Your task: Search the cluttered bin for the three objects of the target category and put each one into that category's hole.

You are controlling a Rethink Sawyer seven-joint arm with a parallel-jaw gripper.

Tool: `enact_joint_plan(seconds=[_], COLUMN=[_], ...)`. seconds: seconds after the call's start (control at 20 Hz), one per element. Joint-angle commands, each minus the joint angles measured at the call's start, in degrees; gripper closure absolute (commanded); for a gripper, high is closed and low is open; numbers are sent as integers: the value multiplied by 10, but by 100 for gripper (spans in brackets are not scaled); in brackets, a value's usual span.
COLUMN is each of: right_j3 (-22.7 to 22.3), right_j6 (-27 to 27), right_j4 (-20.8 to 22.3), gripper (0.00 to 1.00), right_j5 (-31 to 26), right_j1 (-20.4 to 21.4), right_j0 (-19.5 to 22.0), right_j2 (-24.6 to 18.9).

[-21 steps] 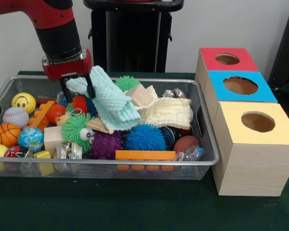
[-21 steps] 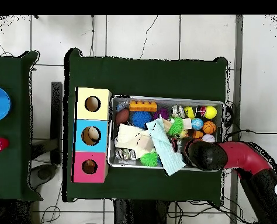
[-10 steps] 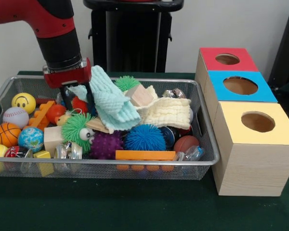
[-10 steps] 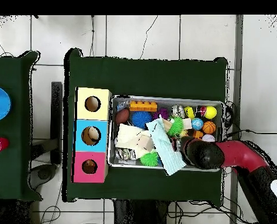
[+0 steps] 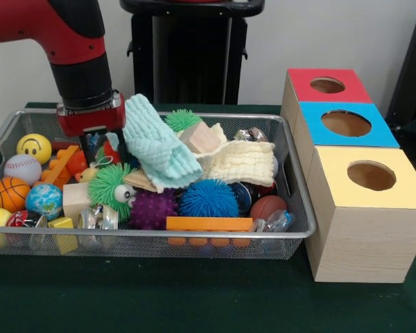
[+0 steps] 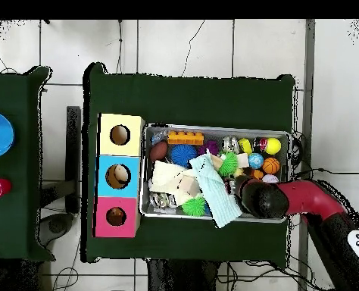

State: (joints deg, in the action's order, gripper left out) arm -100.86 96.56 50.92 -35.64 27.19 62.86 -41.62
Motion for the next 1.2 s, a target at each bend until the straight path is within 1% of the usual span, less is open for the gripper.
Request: enact_joint_plan(seconds=[0.05, 0.3, 0.5, 0.7, 0.9, 1.05, 1.2], right_j3=[63, 63, 44, 42, 46, 44, 52], right_j6=[-167, -164, -152, -147, -153, -146, -138], right_j4=[49, 46, 32, 28, 37, 55, 61], gripper=[0, 0, 0, 0, 0, 0, 0], right_j5=[18, 9, -8, -12, -2, 22, 30], right_j1=[-14, -6, 30, 50, 58, 72, 67], right_j0=[-7, -7, -10, -12, -13, -20, -26], right_j2=[-27, -29, -29, -29, -33, -34, -30])
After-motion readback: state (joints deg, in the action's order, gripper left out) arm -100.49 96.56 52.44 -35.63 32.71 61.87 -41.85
